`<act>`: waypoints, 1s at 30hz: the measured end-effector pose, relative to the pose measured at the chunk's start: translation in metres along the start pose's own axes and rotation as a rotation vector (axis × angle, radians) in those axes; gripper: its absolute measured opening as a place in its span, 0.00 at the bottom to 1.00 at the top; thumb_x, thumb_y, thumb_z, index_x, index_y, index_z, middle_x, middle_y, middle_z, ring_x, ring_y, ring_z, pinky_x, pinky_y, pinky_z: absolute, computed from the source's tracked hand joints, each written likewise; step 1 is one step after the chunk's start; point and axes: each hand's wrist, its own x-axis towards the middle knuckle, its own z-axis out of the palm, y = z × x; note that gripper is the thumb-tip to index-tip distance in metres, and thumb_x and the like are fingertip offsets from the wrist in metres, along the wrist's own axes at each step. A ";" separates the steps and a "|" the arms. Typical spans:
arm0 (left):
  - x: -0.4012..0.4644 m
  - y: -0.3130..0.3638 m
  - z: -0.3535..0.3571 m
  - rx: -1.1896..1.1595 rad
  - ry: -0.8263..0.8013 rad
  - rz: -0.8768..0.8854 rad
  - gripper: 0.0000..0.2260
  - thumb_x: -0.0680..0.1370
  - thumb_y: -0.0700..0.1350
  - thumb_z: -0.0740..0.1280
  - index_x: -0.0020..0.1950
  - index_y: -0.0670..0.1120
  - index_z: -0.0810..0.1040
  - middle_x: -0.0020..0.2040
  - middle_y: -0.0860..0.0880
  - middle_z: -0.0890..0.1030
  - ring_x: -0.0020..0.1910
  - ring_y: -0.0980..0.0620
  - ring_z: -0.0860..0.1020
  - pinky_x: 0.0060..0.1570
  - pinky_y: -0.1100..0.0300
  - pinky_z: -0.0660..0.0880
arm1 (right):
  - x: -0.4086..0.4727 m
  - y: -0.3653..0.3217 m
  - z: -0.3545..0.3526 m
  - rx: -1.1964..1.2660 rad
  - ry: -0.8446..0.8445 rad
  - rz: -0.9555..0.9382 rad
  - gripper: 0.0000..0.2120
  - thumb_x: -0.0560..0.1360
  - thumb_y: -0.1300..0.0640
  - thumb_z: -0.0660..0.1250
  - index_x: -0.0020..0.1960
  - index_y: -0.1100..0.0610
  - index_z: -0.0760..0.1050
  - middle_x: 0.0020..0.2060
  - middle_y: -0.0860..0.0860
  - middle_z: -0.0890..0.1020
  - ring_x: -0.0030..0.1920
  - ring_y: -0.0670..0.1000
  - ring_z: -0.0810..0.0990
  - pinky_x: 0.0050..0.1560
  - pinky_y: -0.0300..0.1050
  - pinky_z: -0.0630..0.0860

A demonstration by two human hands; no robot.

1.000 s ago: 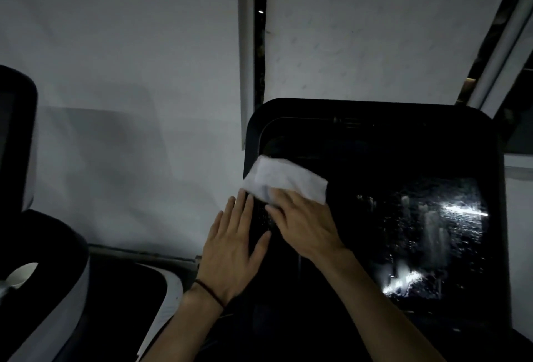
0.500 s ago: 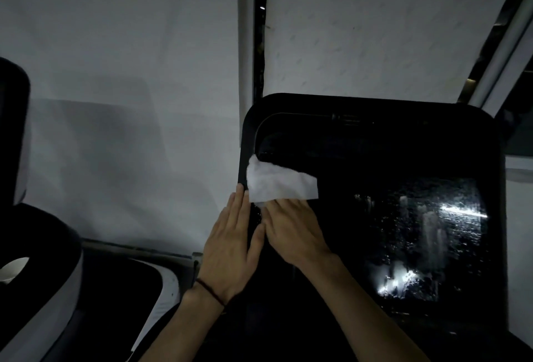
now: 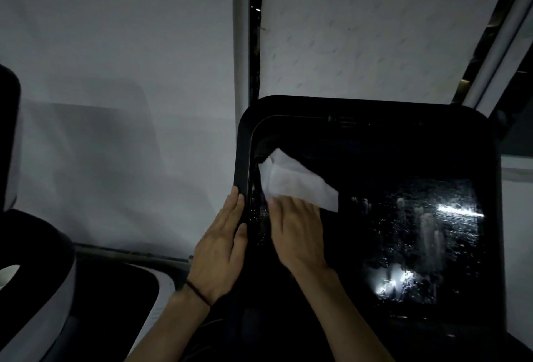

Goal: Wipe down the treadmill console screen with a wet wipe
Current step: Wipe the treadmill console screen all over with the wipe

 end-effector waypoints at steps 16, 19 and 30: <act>-0.004 -0.006 0.010 -0.064 0.026 0.035 0.27 0.84 0.52 0.49 0.83 0.49 0.59 0.84 0.58 0.54 0.82 0.62 0.56 0.75 0.75 0.53 | -0.004 -0.003 0.009 0.059 0.000 0.073 0.31 0.85 0.37 0.47 0.61 0.57 0.80 0.57 0.55 0.84 0.62 0.55 0.80 0.68 0.50 0.71; -0.003 -0.005 0.009 -0.082 0.024 0.039 0.26 0.84 0.53 0.49 0.83 0.52 0.57 0.84 0.60 0.54 0.81 0.63 0.56 0.74 0.75 0.53 | -0.032 -0.009 0.012 0.086 -0.062 0.033 0.34 0.84 0.34 0.45 0.64 0.57 0.79 0.62 0.55 0.82 0.65 0.56 0.78 0.70 0.52 0.70; -0.003 -0.009 0.004 -0.151 -0.053 0.023 0.29 0.86 0.42 0.58 0.84 0.59 0.53 0.83 0.67 0.51 0.80 0.67 0.56 0.76 0.70 0.59 | -0.032 -0.012 0.014 0.120 -0.087 -0.105 0.19 0.82 0.53 0.52 0.49 0.57 0.81 0.45 0.54 0.85 0.49 0.55 0.82 0.57 0.51 0.78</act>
